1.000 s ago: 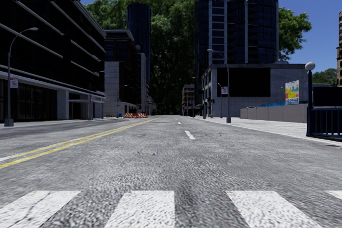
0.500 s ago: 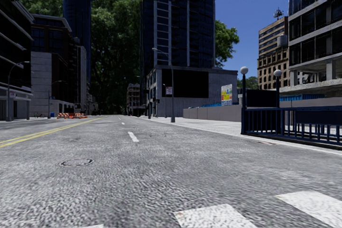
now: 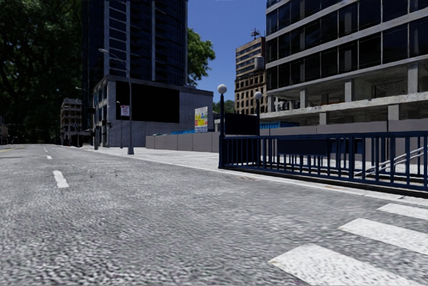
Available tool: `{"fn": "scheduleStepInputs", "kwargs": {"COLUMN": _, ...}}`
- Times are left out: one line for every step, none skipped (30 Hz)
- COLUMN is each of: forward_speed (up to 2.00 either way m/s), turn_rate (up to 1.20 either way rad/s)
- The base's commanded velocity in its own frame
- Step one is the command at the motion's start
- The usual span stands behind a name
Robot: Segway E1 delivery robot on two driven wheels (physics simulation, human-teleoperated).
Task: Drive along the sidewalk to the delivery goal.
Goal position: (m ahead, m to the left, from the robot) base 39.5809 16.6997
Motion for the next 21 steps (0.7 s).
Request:
{"fn": "scheduleStepInputs", "kwargs": {"forward_speed": 0.89, "turn_rate": -0.80}}
{"fn": "scheduleStepInputs", "kwargs": {"forward_speed": 0.89, "turn_rate": -0.80}}
{"fn": "scheduleStepInputs", "kwargs": {"forward_speed": 0.89, "turn_rate": -0.80}}
{"fn": "scheduleStepInputs", "kwargs": {"forward_speed": 0.89, "turn_rate": -0.80}}
{"fn": "scheduleStepInputs", "kwargs": {"forward_speed": 0.89, "turn_rate": -0.80}}
{"fn": "scheduleStepInputs", "kwargs": {"forward_speed": 0.88, "turn_rate": -0.80}}
{"fn": "scheduleStepInputs", "kwargs": {"forward_speed": 0.88, "turn_rate": -0.80}}
{"fn": "scheduleStepInputs", "kwargs": {"forward_speed": 0.88, "turn_rate": -0.80}}
{"fn": "scheduleStepInputs", "kwargs": {"forward_speed": 0.88, "turn_rate": -0.80}}
{"fn": "scheduleStepInputs", "kwargs": {"forward_speed": 0.88, "turn_rate": -0.80}}
{"fn": "scheduleStepInputs", "kwargs": {"forward_speed": 0.88, "turn_rate": -0.80}}
{"fn": "scheduleStepInputs", "kwargs": {"forward_speed": 0.88, "turn_rate": -0.80}}
{"fn": "scheduleStepInputs", "kwargs": {"forward_speed": 0.88, "turn_rate": -0.80}}
{"fn": "scheduleStepInputs", "kwargs": {"forward_speed": 0.88, "turn_rate": -0.80}}
{"fn": "scheduleStepInputs", "kwargs": {"forward_speed": 0.88, "turn_rate": -0.80}}
{"fn": "scheduleStepInputs", "kwargs": {"forward_speed": 0.88, "turn_rate": -0.80}}
{"fn": "scheduleStepInputs", "kwargs": {"forward_speed": 0.88, "turn_rate": -0.80}}
{"fn": "scheduleStepInputs", "kwargs": {"forward_speed": 0.88, "turn_rate": -0.80}}
{"fn": "scheduleStepInputs", "kwargs": {"forward_speed": 0.88, "turn_rate": -0.80}}
{"fn": "scheduleStepInputs", "kwargs": {"forward_speed": 0.88, "turn_rate": -0.80}}
{"fn": "scheduleStepInputs", "kwargs": {"forward_speed": 0.88, "turn_rate": -0.80}}
